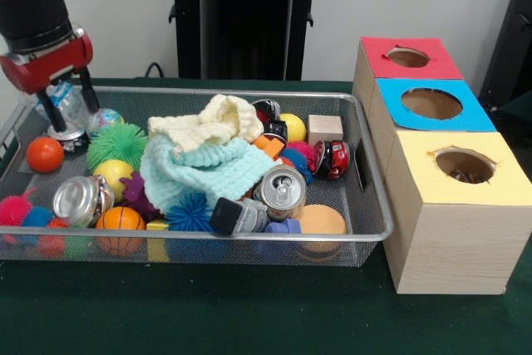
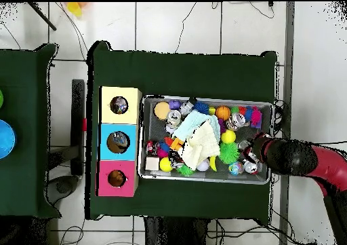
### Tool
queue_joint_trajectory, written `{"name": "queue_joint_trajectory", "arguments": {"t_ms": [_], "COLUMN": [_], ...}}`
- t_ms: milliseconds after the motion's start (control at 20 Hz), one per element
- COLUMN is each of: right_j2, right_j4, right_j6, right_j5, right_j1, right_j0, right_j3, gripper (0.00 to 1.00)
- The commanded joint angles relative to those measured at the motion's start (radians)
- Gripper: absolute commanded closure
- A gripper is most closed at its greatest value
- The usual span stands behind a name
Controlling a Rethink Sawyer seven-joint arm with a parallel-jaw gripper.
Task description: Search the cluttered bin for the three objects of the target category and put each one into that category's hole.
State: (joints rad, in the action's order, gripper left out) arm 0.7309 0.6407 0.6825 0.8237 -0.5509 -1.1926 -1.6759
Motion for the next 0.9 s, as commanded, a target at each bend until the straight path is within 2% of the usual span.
{"name": "queue_joint_trajectory", "arguments": {"t_ms": [50, 300, 450, 550, 900], "right_j2": [-0.077, -0.136, -0.171, -0.197, -0.302], "right_j4": [-0.069, -0.146, -0.244, -0.307, -0.480], "right_j6": [0.199, 0.400, 0.520, 0.567, 0.758], "right_j5": [-0.013, -0.113, -0.178, -0.200, -0.349], "right_j1": [-0.135, -0.312, -0.423, -0.481, -0.561], "right_j0": [0.006, 0.079, 0.126, 0.164, 0.348], "right_j3": [-0.198, -0.374, -0.483, -0.535, -0.645], "gripper": [1.00, 1.00, 1.00, 1.00, 1.00]}}
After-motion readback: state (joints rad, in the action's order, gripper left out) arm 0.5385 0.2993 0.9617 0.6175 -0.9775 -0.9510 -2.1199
